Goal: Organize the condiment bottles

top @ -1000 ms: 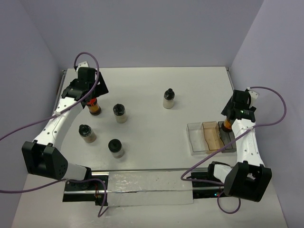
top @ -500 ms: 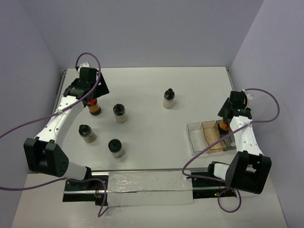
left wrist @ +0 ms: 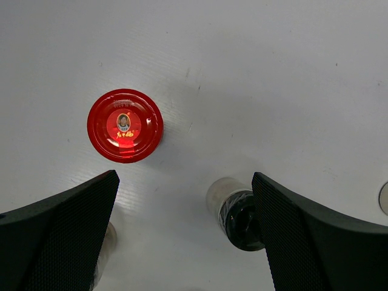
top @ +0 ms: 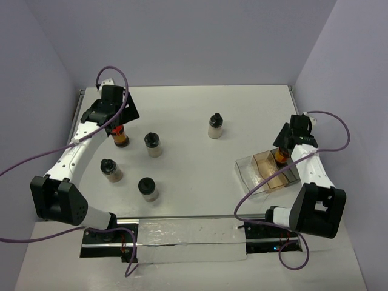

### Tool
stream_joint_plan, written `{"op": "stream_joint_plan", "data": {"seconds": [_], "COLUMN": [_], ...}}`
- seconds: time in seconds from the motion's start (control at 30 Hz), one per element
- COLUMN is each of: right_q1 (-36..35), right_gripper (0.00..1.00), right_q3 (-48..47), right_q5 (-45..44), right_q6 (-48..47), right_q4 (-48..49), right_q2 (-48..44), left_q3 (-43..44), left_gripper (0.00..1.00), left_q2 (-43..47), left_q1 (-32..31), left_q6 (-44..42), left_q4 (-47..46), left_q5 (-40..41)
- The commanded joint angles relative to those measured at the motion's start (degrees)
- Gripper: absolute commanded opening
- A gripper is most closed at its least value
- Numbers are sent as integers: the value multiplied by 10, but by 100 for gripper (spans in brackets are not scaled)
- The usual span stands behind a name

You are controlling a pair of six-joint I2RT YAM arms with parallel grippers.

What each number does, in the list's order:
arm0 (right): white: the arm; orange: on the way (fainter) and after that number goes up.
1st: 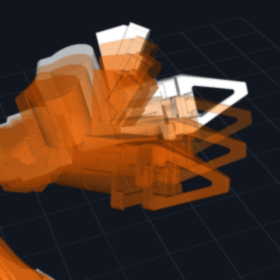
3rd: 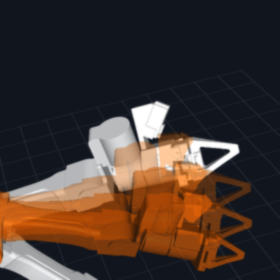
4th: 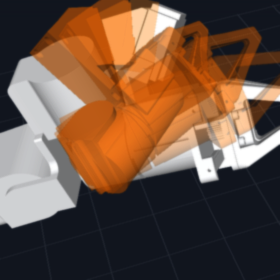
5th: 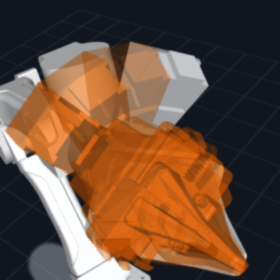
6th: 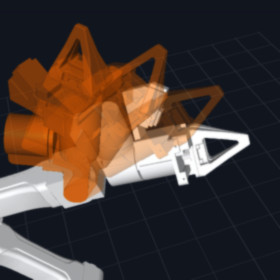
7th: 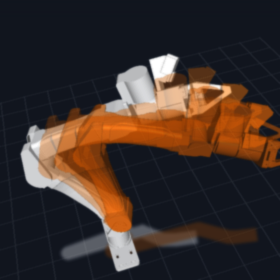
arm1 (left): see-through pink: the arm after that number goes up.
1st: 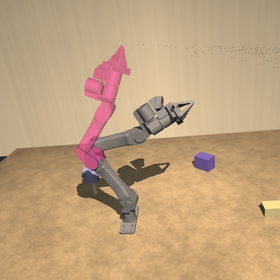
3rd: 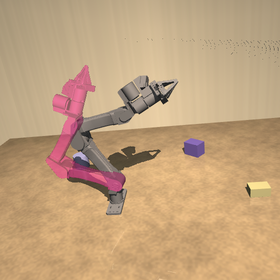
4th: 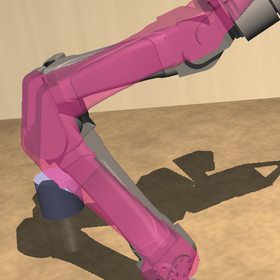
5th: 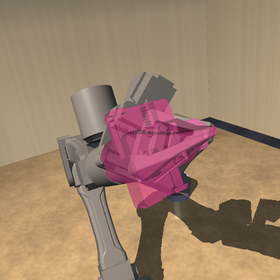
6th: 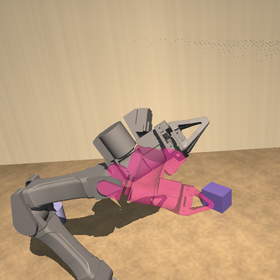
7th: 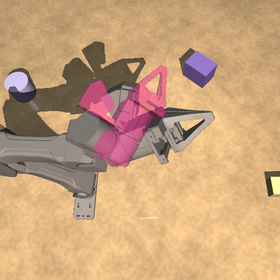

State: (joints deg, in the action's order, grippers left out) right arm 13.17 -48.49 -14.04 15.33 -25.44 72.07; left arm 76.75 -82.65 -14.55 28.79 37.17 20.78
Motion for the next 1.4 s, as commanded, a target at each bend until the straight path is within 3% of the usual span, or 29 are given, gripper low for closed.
{"op": "stream_joint_plan", "data": {"seconds": [0.0, 0.17, 0.33, 0.6, 0.7, 0.93, 1.13, 1.37], "right_q1": [-7, -9, -10, -16, -56, -263, -354, -404], "right_gripper": [26, 72, 95, 100, 100, 100, 100, 100], "right_q3": [-26, -17, -31, -106, -157, -384, -436, -455], "right_q5": [1, 4, 4, -8, -4, 3, 27, 16], "right_q6": [1, 1, 1, 1, 1, 1, 1, 1], "right_q4": [65, 63, 43, -16, -42, -146, -138, -123], "right_q2": [3, -8, -33, -88, -89, 76, 184, 275], "left_q3": [25, 19, 13, 4, 2, 3, -10, -18], "left_gripper": [99, 99, 100, 99, 99, 100, 99, 99], "left_q2": [-2, 5, 14, 30, 35, 32, 55, 67], "left_q1": [-1, -1, -1, -1, -1, -2, -2, -2], "left_q6": [9, 11, 11, 8, 8, 13, 6, 0], "left_q4": [-2, -2, -3, -1, -2, 4, 3, 11], "left_q5": [-4, -6, -7, -4, -3, 2, 14, 31]}}
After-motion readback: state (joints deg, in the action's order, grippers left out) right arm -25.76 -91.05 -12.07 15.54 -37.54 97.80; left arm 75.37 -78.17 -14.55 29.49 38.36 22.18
